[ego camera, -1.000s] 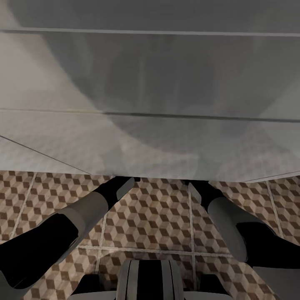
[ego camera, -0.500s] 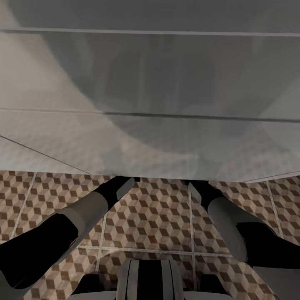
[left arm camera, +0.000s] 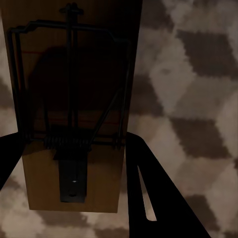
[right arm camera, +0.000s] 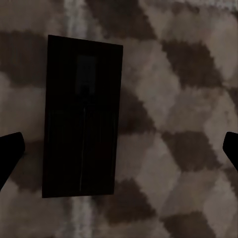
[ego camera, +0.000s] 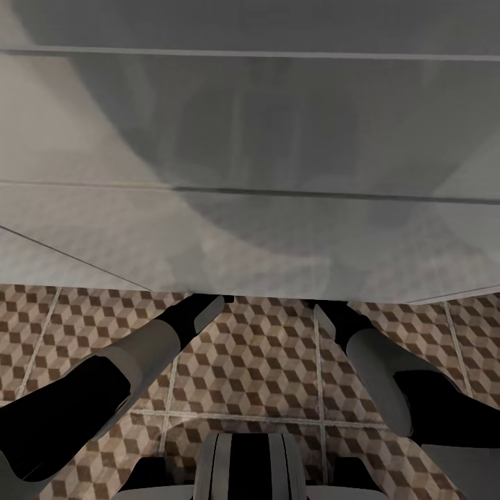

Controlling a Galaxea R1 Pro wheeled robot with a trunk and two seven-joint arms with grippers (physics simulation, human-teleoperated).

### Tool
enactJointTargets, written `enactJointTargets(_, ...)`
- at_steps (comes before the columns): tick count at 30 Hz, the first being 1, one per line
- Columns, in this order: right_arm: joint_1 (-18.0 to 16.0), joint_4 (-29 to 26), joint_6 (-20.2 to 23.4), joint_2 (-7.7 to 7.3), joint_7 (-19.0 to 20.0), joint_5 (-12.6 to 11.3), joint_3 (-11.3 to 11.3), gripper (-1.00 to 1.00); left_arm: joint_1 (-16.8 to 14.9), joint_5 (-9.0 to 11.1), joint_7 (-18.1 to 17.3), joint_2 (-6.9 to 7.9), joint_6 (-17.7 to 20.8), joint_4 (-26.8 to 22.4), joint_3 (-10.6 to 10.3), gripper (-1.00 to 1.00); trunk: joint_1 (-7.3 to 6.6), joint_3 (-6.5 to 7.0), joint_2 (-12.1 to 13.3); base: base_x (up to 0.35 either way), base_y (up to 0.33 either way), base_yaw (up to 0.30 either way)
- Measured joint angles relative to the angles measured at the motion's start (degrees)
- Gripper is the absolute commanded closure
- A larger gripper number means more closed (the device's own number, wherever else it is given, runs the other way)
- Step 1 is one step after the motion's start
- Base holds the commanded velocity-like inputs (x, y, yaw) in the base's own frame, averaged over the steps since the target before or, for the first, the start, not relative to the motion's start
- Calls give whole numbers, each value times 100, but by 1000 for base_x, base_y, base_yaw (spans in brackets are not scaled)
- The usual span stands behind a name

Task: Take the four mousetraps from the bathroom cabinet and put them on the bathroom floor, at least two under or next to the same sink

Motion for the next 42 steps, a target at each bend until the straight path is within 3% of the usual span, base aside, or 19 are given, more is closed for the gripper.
enactJointTargets(42,5,14,-13,9,0,1,0,-100,-81,0,41,-14,68,231,-18,100,-1,0,0,0,0,0)
